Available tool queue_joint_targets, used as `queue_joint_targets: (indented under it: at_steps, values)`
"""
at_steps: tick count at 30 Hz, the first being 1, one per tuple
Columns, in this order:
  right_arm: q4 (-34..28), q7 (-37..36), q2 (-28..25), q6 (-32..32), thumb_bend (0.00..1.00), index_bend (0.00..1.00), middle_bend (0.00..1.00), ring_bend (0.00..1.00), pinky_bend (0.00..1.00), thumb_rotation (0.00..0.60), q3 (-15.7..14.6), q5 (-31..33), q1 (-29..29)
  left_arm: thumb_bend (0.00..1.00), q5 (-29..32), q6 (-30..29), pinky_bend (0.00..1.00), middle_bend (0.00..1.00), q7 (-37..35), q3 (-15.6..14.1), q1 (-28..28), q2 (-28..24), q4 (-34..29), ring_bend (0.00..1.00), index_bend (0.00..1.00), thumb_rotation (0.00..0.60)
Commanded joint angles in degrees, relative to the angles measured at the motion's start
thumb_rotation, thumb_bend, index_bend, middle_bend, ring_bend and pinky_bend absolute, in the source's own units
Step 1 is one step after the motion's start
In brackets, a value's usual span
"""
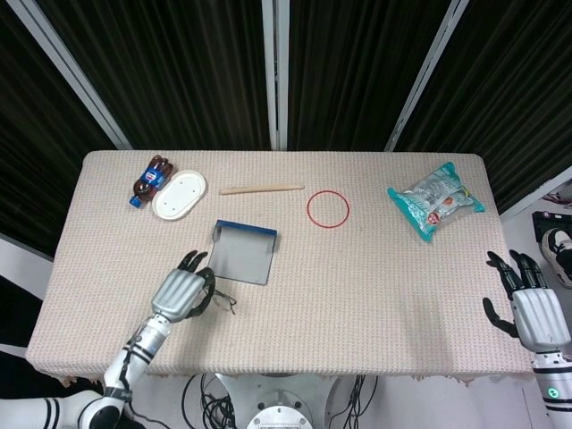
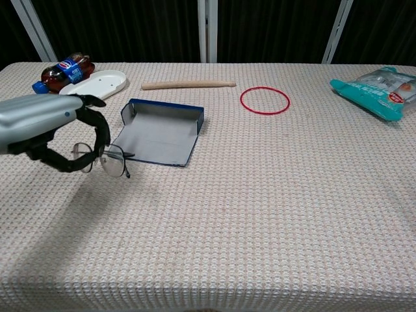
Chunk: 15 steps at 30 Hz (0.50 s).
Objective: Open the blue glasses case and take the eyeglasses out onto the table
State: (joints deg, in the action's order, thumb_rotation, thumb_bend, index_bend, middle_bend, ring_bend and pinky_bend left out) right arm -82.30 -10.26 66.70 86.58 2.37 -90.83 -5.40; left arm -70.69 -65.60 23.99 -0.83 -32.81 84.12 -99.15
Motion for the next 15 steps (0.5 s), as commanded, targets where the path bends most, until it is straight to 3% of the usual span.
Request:
queue_joint_targets:
  at_steps: [1, 3, 7, 8, 11, 15]
  values:
    - [0.0, 0.0, 0.0, 0.0, 0.36, 0.02, 0.22, 0.0, 0.07, 0.6, 0.0, -0.1, 0.0, 0.51, -1.0, 0.0, 0.0, 0.33, 2.1, -1.7, 1.0, -0.5, -2.0, 0.03, 0.71, 0.6]
    - [0.0, 0.0, 0.0, 0.1, 0.36, 0.02, 0.22, 0.0, 0.07, 0.6, -0.1, -0.1, 0.0, 0.47, -1.2, 1.0, 0.0, 0.31, 2.0, -2.0, 0.9, -0.3, -2.6, 0.03, 0.62, 0.6]
    - [-0.2, 0.1, -0.2, 0.5, 0.36, 0.02, 0.22, 0.0, 0.07, 0.6, -0.1, -0.1, 0.2, 0.18, 0.8, 3.7, 0.0, 0.14, 0.4, -0.5, -0.1, -0.1, -2.7, 0.0, 0.13, 0.6]
    - [-0.3, 0.1, -0.2, 0.5, 0.36, 0.02, 0.22, 0.0, 0.07, 0.6, -0.2, -0.1, 0.3, 0.13, 0.9, 3.5, 0.0, 0.12, 0.1, 0.2, -0.1, -0.1, -2.5, 0.0, 0.08, 0.6]
    - [-0.6, 0.3, -0.6, 0.7, 0.36, 0.02, 0.22, 0.0, 0.07, 0.6, -0.1, 0.0, 0.4, 0.05, 0.2, 1.1, 0.0, 0.1, -2.7, 2.4, 0.6, -0.2, -1.5, 0.0, 0.03, 0.6]
    - [-0.9, 0.1, -1.1, 0.5, 0.36, 0.02, 0.22, 0.0, 0.07, 0.6, 0.1, 0.5, 0.4, 0.04, -0.3, -4.6, 0.0, 0.11, -8.2, 6.4, 2.9, -2.7, 0.8, 0.0, 0.04, 0.6]
